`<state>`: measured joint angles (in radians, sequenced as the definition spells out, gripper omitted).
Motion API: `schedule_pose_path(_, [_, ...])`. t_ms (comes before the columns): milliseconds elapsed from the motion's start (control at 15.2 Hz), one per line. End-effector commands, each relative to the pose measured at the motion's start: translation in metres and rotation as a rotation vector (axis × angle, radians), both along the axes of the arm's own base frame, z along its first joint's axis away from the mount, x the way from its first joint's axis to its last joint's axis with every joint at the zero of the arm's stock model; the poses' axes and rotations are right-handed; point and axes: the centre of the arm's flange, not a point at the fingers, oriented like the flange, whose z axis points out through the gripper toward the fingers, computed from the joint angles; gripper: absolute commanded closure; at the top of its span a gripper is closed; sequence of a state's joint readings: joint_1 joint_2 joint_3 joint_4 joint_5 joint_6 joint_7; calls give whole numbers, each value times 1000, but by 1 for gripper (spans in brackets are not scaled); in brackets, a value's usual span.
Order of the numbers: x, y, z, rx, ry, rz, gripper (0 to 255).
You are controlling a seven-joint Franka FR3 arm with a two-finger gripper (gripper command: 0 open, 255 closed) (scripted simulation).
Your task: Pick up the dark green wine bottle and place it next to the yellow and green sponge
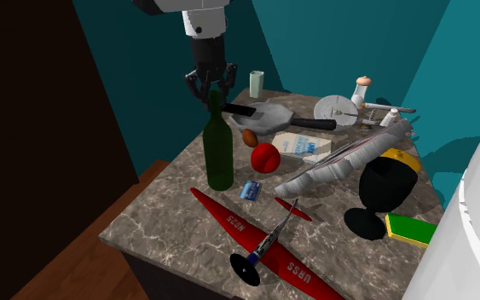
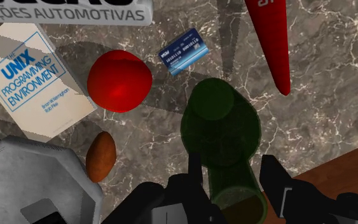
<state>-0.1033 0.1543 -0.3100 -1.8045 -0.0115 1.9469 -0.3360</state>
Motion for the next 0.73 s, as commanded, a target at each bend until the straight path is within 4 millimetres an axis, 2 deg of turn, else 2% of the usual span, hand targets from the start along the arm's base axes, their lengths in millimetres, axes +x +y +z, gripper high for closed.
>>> schedule_pose_path(0, [0,0,0,0,0,0,255])
schedule_pose_path(330, [0,0,0,0,0,0,255])
schedule_pose_path(660, [0,0,26,0,0,0,255])
